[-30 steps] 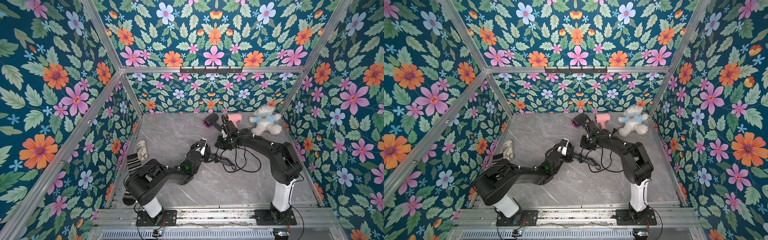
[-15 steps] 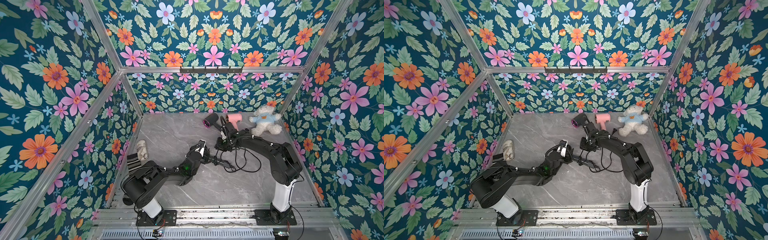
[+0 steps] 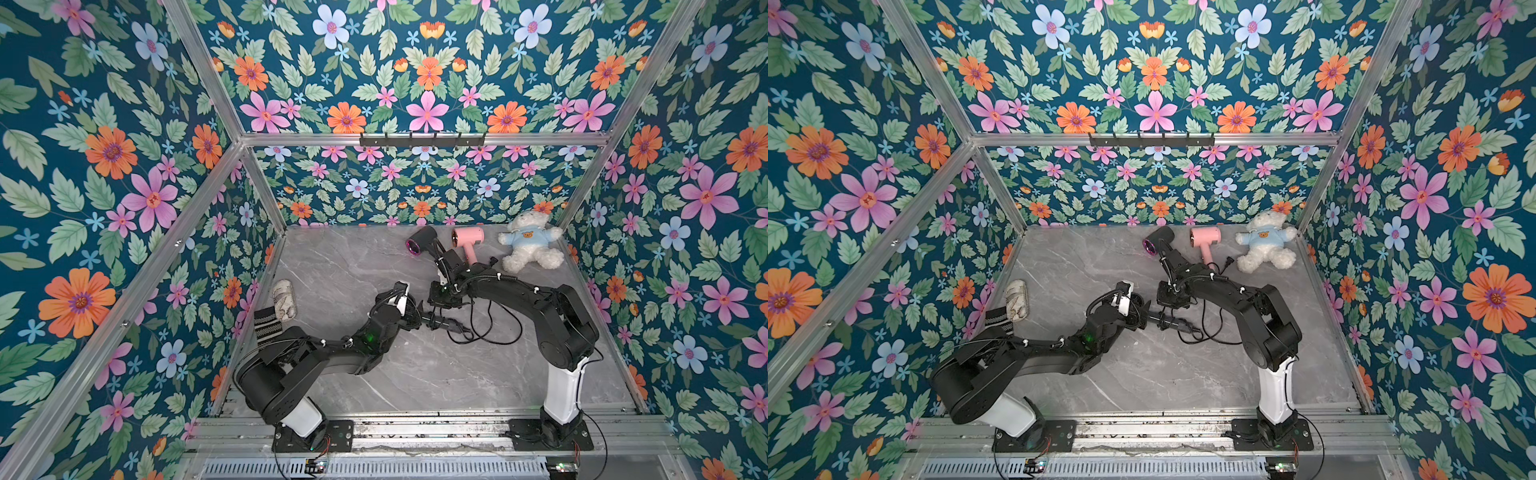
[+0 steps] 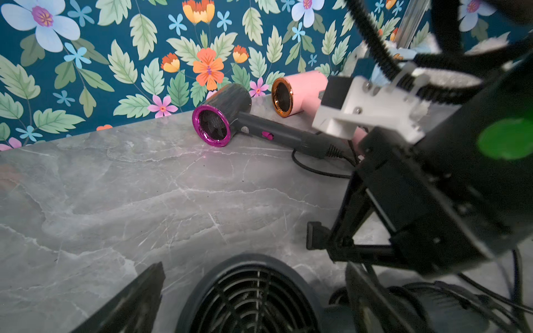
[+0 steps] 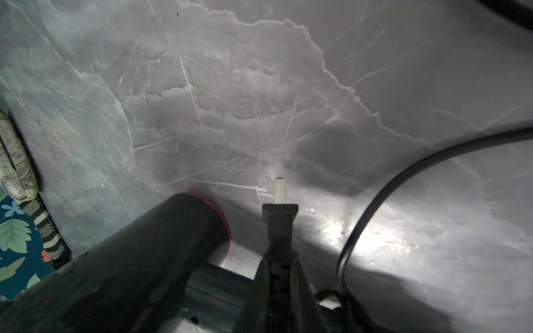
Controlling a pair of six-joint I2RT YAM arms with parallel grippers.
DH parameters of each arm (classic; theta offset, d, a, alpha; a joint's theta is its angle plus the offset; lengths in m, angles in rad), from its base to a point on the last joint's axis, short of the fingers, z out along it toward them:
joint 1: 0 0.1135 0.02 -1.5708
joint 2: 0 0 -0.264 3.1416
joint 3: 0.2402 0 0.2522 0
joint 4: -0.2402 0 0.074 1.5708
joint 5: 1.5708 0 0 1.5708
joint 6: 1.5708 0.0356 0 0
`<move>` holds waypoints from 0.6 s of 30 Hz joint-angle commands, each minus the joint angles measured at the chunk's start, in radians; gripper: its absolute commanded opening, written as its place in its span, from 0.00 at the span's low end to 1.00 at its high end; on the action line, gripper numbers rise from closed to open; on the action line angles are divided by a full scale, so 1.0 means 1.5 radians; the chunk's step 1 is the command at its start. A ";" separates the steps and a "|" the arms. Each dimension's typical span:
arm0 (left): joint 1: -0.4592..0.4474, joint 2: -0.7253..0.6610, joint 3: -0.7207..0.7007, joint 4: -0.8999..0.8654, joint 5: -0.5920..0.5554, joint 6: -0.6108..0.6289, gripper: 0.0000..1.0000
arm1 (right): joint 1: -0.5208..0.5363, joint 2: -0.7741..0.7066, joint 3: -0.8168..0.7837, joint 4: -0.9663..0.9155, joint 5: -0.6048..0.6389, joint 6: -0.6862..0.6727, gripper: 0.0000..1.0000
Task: Wrap the cord around the hair dryer
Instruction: Place the hair dryer at the center of the board.
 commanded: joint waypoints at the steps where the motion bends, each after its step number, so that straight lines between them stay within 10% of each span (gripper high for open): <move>1: -0.001 -0.051 0.037 -0.089 0.009 -0.017 0.99 | 0.002 0.002 0.000 -0.020 0.022 0.013 0.00; 11: 0.024 -0.005 0.467 -0.808 0.029 -0.044 0.99 | 0.002 -0.016 -0.016 -0.037 0.040 0.016 0.00; 18: 0.037 0.078 0.592 -0.959 0.136 -0.073 0.99 | 0.002 -0.022 -0.027 -0.043 0.043 0.015 0.00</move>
